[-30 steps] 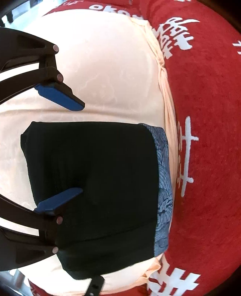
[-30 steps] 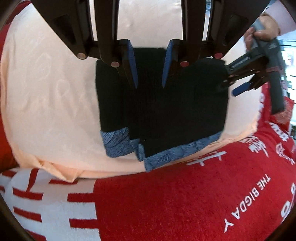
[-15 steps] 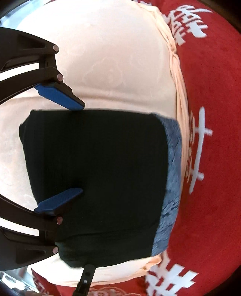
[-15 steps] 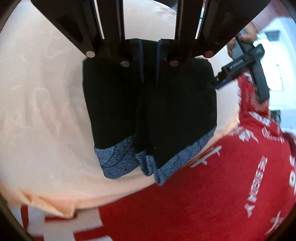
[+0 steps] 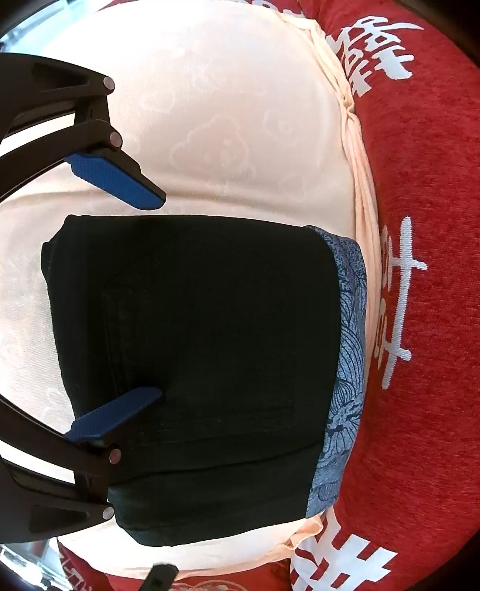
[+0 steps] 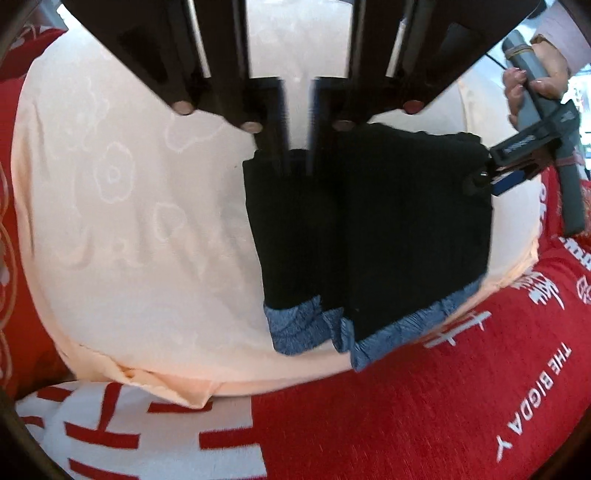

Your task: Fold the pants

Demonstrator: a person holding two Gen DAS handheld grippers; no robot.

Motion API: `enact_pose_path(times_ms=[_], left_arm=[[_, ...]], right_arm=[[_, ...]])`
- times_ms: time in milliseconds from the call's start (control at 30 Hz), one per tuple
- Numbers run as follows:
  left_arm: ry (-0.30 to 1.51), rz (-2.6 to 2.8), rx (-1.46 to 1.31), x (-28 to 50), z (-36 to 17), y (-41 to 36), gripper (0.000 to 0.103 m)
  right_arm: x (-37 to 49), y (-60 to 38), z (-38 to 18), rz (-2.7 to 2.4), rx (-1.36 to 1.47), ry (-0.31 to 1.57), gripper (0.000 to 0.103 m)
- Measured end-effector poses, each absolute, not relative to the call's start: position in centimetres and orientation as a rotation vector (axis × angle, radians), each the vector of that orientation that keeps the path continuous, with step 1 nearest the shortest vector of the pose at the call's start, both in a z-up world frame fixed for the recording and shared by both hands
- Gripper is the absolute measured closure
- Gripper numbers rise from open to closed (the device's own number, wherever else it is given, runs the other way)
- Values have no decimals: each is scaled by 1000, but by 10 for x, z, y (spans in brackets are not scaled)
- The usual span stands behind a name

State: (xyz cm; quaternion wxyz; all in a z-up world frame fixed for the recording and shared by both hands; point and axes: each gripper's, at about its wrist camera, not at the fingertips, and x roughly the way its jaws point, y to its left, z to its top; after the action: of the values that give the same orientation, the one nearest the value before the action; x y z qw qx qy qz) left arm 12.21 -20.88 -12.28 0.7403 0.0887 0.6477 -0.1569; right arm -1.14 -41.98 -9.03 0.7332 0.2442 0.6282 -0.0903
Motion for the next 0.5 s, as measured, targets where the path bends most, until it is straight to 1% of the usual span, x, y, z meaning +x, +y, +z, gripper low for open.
enact_pose_path(times_ms=[33, 67, 100, 267, 400, 500], left_arm=[[1421, -344, 193, 122, -123, -209, 6], [1423, -345, 192, 122, -122, -211, 5], [1424, -340, 196, 123, -124, -213, 2], [1435, -331, 194, 124, -124, -211, 1], [1438, -328, 198, 123, -125, -212, 1], [1441, -324, 198, 127, -128, -211, 1]], right_arm=[[-11, -417, -85, -193, 548, 1364, 61], [-8, -413, -81, -186, 551, 1348, 57], [-2, -407, -77, -173, 545, 1327, 56], [14, -380, -72, -73, 487, 1314, 56], [25, -363, -96, -53, 472, 1372, 56], [23, -365, -117, -96, 469, 1416, 53]])
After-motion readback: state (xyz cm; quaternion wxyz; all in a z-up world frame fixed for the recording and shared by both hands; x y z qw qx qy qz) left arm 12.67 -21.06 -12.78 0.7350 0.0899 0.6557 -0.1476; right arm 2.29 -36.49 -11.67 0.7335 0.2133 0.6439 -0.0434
